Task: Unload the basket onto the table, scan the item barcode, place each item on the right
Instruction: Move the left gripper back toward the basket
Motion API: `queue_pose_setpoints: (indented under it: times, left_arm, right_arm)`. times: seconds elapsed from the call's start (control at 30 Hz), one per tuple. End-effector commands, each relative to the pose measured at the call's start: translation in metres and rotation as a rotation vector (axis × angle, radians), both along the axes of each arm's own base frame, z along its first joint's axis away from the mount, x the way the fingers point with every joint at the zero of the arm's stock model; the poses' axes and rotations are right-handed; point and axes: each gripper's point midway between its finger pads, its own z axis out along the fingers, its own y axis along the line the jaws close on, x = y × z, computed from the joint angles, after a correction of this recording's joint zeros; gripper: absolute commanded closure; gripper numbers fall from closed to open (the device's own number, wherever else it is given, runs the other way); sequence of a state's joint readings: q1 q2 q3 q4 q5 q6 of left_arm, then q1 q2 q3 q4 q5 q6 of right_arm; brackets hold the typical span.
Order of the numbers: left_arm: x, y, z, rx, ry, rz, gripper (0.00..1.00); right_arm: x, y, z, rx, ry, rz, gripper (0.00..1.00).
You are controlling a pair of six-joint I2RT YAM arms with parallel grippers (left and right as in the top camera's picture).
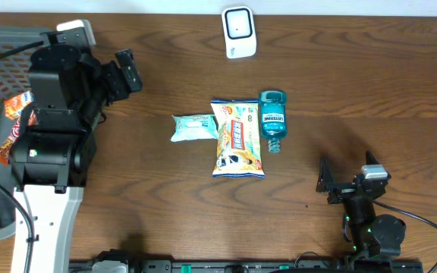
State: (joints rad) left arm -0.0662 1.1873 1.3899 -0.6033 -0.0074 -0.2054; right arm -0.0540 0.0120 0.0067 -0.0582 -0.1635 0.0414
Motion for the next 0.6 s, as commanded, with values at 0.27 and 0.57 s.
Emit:
queue_pose_setpoints:
  times: [0.27, 0.57]
  left_arm:
    - [-0.0038, 0.0088, 0.0027, -0.022, 0.004, 0.044, 0.02]
    - [-0.0081, 0.0092, 0.0015, -0.021, 0.014, 0.044, 0.02]
  right_arm:
    - [-0.0003, 0.0002, 0.0001, 0.006, -0.001, 0.0, 0.01]
    - [-0.0003, 0.0002, 0.0001, 0.006, -0.001, 0.0, 0.01]
